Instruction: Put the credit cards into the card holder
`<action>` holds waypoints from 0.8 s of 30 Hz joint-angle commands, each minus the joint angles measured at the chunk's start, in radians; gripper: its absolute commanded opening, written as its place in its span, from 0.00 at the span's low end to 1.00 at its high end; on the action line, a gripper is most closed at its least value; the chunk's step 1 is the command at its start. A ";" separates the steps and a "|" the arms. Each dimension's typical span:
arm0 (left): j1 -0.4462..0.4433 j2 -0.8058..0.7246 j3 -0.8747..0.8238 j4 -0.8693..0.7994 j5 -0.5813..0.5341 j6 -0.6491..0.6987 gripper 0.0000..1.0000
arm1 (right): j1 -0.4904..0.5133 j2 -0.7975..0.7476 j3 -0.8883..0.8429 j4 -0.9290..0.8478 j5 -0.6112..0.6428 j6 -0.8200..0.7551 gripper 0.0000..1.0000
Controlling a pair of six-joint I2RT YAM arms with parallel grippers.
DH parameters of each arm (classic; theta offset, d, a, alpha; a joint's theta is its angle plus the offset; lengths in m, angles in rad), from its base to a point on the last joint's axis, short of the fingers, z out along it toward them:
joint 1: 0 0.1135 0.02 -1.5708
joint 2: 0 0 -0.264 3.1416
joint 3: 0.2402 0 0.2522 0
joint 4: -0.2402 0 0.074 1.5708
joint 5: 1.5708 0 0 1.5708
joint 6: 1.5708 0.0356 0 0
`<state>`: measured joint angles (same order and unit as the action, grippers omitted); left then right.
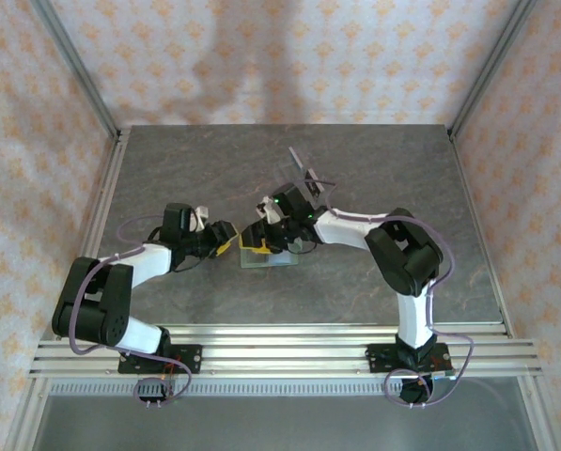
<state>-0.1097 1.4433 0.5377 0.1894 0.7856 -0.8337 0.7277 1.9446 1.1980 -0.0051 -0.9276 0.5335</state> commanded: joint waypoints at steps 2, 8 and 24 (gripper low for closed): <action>0.005 -0.018 0.001 -0.055 -0.005 0.052 0.51 | -0.024 -0.102 -0.045 0.025 0.078 -0.004 0.60; -0.024 -0.006 0.038 -0.119 -0.012 0.106 0.46 | -0.095 -0.164 -0.056 -0.125 0.209 -0.058 0.60; -0.070 -0.250 0.100 -0.544 -0.301 0.281 0.52 | -0.250 -0.245 0.221 -0.645 0.777 -0.445 0.77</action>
<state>-0.1707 1.2602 0.6407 -0.2401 0.5850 -0.5976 0.4881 1.7199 1.3743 -0.5346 -0.3016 0.1913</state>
